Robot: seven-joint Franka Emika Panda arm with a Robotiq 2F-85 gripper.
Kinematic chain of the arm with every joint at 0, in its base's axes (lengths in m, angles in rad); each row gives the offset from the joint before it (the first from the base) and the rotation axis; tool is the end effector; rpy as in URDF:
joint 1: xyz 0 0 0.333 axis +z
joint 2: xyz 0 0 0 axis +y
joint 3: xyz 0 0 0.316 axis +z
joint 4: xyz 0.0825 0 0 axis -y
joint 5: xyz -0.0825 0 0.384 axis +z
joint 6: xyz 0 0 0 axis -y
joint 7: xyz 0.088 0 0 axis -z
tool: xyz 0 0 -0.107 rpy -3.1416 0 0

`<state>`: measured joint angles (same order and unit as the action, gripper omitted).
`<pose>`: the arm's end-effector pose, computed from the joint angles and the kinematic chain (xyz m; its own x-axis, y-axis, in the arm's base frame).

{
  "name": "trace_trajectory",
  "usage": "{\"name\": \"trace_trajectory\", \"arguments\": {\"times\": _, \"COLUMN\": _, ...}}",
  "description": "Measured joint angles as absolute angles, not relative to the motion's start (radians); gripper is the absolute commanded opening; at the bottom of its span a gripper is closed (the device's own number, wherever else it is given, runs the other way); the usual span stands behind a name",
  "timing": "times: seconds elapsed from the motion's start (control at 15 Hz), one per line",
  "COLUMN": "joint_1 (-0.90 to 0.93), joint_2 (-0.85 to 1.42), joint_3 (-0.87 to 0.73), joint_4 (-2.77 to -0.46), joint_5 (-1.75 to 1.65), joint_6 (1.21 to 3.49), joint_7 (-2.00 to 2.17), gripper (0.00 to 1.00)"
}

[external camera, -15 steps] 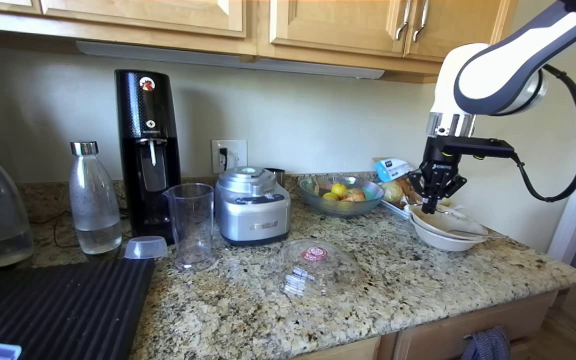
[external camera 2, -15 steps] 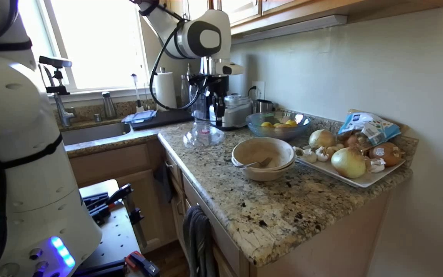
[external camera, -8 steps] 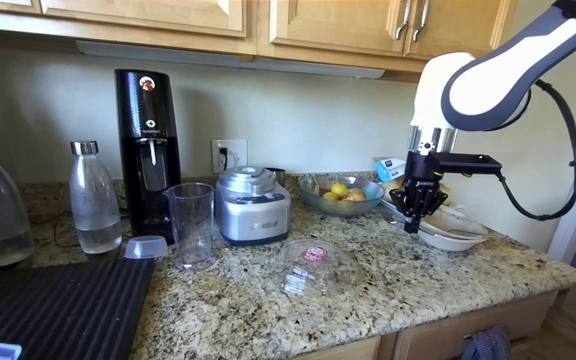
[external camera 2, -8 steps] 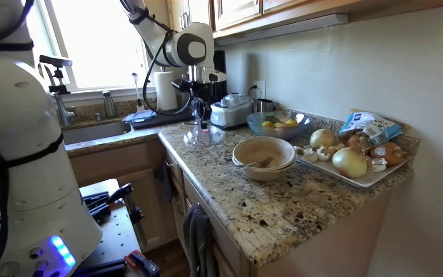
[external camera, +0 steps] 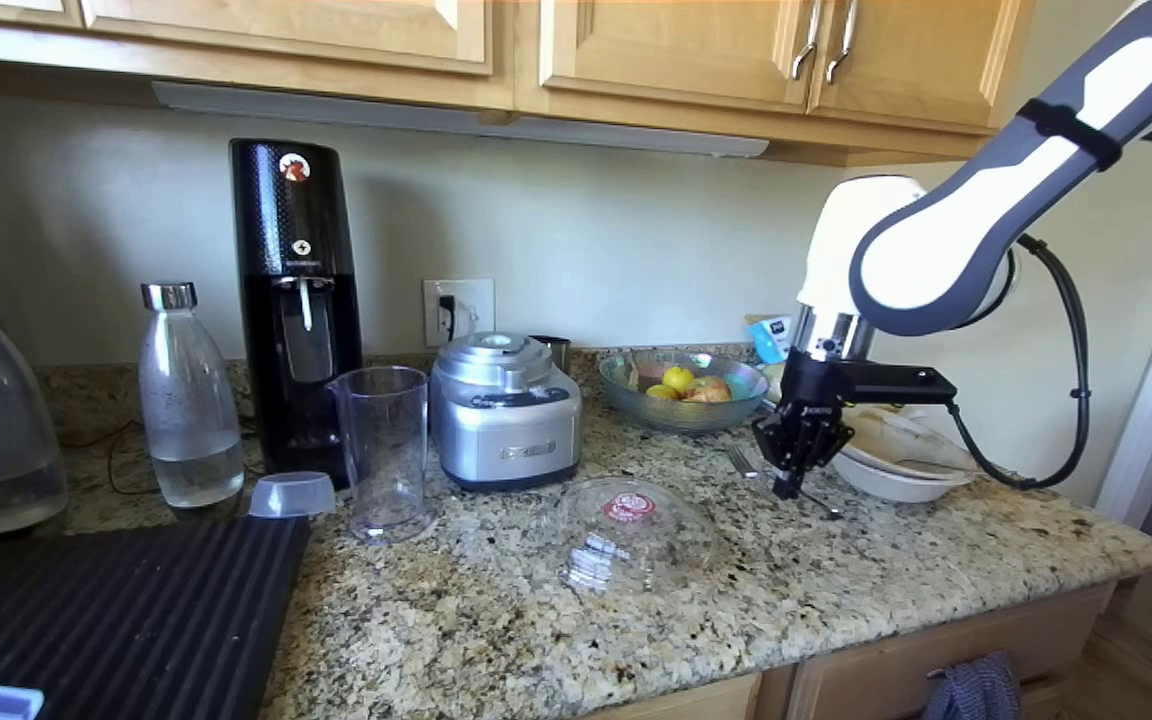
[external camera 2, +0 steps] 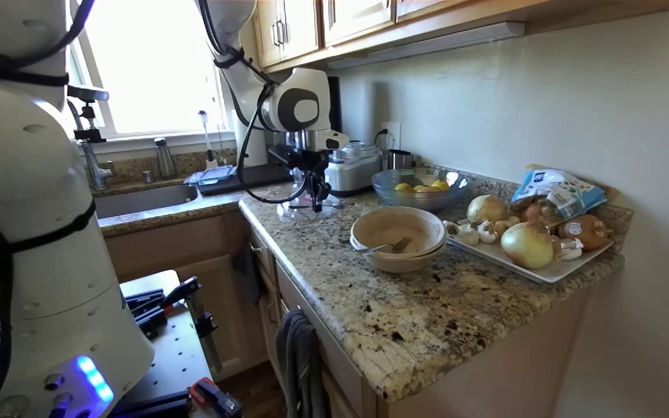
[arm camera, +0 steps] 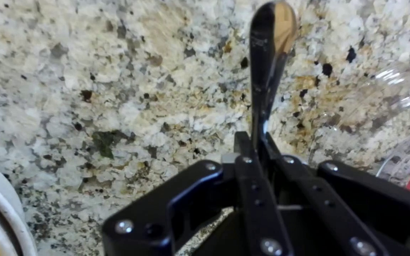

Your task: Pick up the fork and put it on the table, pick up the other fork and put it on the table then pick up the bowl and put it on the table.

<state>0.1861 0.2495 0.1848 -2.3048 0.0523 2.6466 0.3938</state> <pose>0.5009 0.1942 0.2487 0.9953 -0.0783 0.0577 -0.0720 -0.9919 -0.1045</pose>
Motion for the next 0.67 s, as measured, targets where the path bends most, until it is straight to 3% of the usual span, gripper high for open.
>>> {"name": "trace_trajectory", "arguments": {"times": 0.6, "joint_1": 0.186, "joint_2": 0.354, "joint_3": 0.161, "joint_4": -2.224, "joint_5": 0.053, "joint_6": 2.691, "joint_7": 0.352, "gripper": 0.08}}
{"name": "trace_trajectory", "arguments": {"times": 0.67, "joint_1": 0.186, "joint_2": 0.354, "joint_3": 0.161, "joint_4": -2.224, "joint_5": 0.053, "joint_6": 2.691, "joint_7": 0.352, "gripper": 0.04}}
